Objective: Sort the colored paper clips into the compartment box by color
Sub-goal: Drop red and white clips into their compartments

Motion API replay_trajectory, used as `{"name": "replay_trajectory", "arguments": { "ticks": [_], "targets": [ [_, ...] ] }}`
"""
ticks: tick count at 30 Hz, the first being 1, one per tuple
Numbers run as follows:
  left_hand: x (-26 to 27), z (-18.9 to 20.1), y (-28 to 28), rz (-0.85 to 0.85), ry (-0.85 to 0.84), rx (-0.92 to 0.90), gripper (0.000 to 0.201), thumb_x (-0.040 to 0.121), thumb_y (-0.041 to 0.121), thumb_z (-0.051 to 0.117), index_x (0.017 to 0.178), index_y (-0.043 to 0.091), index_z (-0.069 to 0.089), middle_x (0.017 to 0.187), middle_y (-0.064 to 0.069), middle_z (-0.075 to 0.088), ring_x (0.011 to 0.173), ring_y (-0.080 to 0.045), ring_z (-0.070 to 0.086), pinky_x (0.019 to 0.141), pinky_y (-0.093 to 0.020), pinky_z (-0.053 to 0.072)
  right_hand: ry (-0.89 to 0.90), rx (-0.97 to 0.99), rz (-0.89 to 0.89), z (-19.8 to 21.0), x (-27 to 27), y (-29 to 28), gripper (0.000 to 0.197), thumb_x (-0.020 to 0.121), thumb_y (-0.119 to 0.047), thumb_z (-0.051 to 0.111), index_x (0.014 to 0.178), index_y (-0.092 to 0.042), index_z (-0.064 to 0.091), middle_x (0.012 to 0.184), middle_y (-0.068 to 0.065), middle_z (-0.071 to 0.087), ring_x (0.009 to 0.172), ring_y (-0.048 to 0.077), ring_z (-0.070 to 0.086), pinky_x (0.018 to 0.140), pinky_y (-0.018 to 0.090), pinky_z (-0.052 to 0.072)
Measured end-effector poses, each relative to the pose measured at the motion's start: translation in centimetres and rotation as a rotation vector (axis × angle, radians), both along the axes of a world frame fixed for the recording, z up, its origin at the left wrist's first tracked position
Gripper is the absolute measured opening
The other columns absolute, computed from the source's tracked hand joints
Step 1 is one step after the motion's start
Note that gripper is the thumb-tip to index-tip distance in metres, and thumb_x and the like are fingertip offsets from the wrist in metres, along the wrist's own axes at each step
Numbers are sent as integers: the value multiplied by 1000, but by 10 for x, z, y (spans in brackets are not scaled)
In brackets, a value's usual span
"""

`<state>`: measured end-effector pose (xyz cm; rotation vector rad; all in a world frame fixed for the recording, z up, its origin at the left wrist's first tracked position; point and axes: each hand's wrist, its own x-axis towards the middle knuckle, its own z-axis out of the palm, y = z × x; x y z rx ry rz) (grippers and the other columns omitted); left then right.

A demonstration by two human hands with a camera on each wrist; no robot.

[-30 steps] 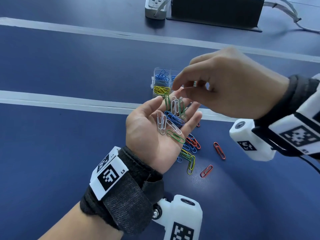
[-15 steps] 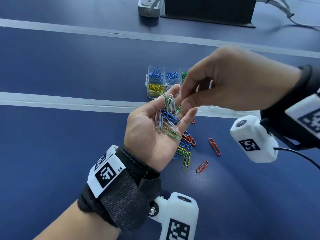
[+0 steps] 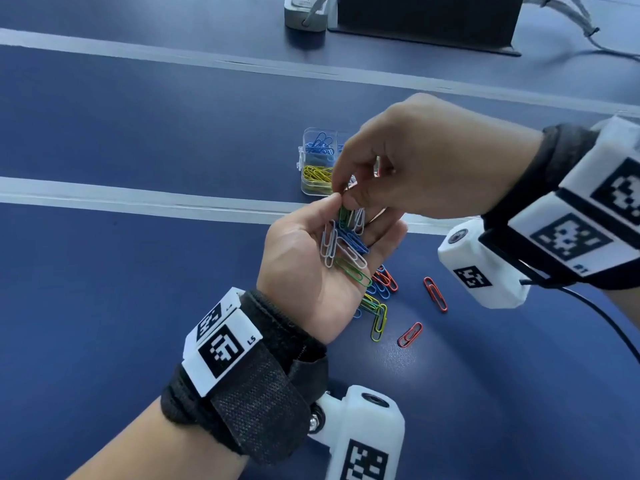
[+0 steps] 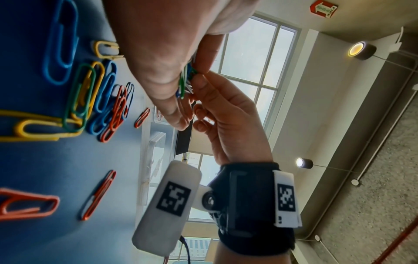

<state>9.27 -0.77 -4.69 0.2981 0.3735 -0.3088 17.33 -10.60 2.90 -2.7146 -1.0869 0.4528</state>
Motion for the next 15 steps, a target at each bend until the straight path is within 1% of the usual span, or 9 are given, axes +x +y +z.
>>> {"name": "replay_trajectory", "arguments": {
  "ticks": [2,4,6,7,8,10,11,13,15],
  "targets": [
    [0,0,1,3,-10,-9,32,92,20,37,98,2,63,98,-18,67,97,-33,64,90,-46,50,-4,60,0,3,0,-2,12,79,-30,66,89,-30,72,73,-12,63,61,-1,52,57,6,35],
    [0,0,2,13,-22,-26,35,91,21,37,98,-1,63,98,-20,67,97,-35,65,90,-47,49,-9,143,-11,9,0,-5,11,78,-28,68,87,-30,74,68,-18,61,59,-2,54,57,2,36],
    [1,0,4,52,-15,-49,39,91,22,38,87,-3,67,91,-20,68,90,-35,67,88,-48,50,-25,279,22,14,-4,-11,10,78,-25,68,86,-26,75,66,-22,61,59,-1,56,58,3,38],
    [1,0,5,73,-12,-62,40,91,22,37,84,-2,68,90,-18,69,86,-33,68,88,-47,51,-30,351,57,15,-9,-13,10,78,-22,68,85,-22,75,67,-22,62,58,-1,57,58,4,40],
    [2,1,7,88,-12,-71,39,90,22,37,87,-1,68,90,-17,69,85,-31,68,88,-45,51,-38,401,101,13,-15,-15,9,78,-21,69,85,-19,75,70,-18,65,58,0,57,60,7,41],
    [2,2,11,94,-12,-70,36,89,22,35,101,2,63,91,-14,70,84,-26,67,84,-38,51,-86,429,215,3,-30,-18,6,80,-17,70,83,-15,75,75,-9,68,62,3,57,65,16,47],
    [2,3,13,84,-9,-66,38,88,23,34,109,3,60,98,-16,70,86,-26,67,83,-36,51,-119,421,270,-4,-36,-19,6,81,-16,70,81,-13,75,76,-7,69,65,5,59,67,21,50],
    [1,4,14,53,0,-61,41,89,23,34,119,6,55,122,-19,62,104,-31,64,90,-39,49,-165,381,330,-17,-45,-22,8,81,-15,68,81,-11,75,77,2,70,68,19,64,65,33,51],
    [0,6,13,41,-6,-64,43,88,22,34,123,7,53,131,-18,55,117,-33,56,95,-41,46,-158,346,349,-21,-46,-25,12,84,-16,64,85,-10,74,79,7,70,71,26,64,65,38,51]
  ]
}}
